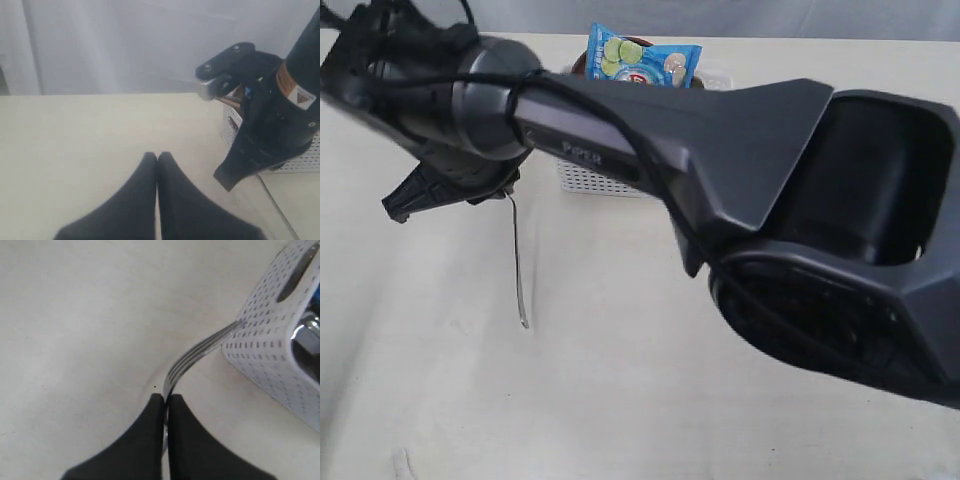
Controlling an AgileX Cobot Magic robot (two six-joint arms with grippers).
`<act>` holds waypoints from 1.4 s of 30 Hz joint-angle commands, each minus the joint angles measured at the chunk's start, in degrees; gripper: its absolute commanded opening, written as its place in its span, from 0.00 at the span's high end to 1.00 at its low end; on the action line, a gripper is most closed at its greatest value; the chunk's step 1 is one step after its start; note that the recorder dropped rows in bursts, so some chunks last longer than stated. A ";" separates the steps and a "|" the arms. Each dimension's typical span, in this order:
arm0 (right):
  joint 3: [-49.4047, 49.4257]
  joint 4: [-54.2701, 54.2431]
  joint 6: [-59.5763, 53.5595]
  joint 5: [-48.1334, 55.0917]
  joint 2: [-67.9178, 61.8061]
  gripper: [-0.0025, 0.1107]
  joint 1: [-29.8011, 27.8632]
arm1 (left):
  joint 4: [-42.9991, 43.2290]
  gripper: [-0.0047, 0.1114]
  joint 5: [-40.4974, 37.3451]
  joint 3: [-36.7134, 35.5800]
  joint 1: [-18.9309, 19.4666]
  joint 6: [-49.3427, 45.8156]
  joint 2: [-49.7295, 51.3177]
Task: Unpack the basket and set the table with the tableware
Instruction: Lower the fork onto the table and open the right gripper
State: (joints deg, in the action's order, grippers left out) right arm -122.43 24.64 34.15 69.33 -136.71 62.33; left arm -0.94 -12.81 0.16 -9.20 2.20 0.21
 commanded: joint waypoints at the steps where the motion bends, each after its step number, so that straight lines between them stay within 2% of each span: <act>1: 0.00 3.10 3.29 0.63 -3.53 0.98 0.51 | -0.18 0.96 0.61 -0.16 -0.06 -0.02 -0.21; 4: -0.48 2.89 6.77 0.63 -4.68 0.98 0.51 | -0.18 0.96 0.61 -0.16 -0.06 -0.02 -0.21; 17: -2.13 2.17 8.27 0.63 -7.62 0.98 -0.83 | -0.18 0.96 0.61 -0.16 -0.06 -0.02 -0.21; 18: -3.18 0.75 8.27 0.63 -7.62 0.93 -0.83 | -0.18 0.96 0.61 -0.16 -0.06 -0.02 -0.21; 20: -3.52 -2.32 8.27 -2.04 -7.62 0.75 -0.94 | -0.18 0.96 0.61 -0.16 -0.06 -0.02 -0.21; 21: -3.52 -2.04 8.58 -2.66 -7.62 0.63 -0.94 | -0.18 0.96 0.61 -0.16 -0.06 -0.02 -0.21; 23: -3.76 -2.04 8.58 -3.34 -7.62 0.51 -0.94 | -0.18 0.96 0.61 -0.16 -0.06 -0.02 -0.21; 24: -4.48 -2.04 8.58 -3.34 -7.62 0.51 -0.94 | -0.18 0.96 0.61 -0.16 -0.06 -0.02 -0.21; 30: -13.66 -1.56 7.79 0.63 -7.41 0.51 -0.94 | -0.18 0.96 0.61 -0.16 -0.06 -0.02 -0.21; 34: -19.43 -1.00 0.68 0.63 -6.74 0.52 -0.94 | -0.18 0.96 0.61 -0.16 -0.06 -0.02 -0.21; 39: -21.37 -0.16 -4.33 0.63 -3.15 0.70 -1.42 | -0.18 0.96 0.61 -0.16 -0.06 -0.02 -0.21; 42: -21.37 -0.76 -9.47 0.63 -1.43 0.79 -3.57 | -0.18 0.96 0.61 -0.16 -0.06 -0.02 -0.21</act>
State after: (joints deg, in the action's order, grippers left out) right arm -143.44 23.28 29.32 69.35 -140.02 60.85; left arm -0.94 -12.81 0.16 -9.20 2.20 0.21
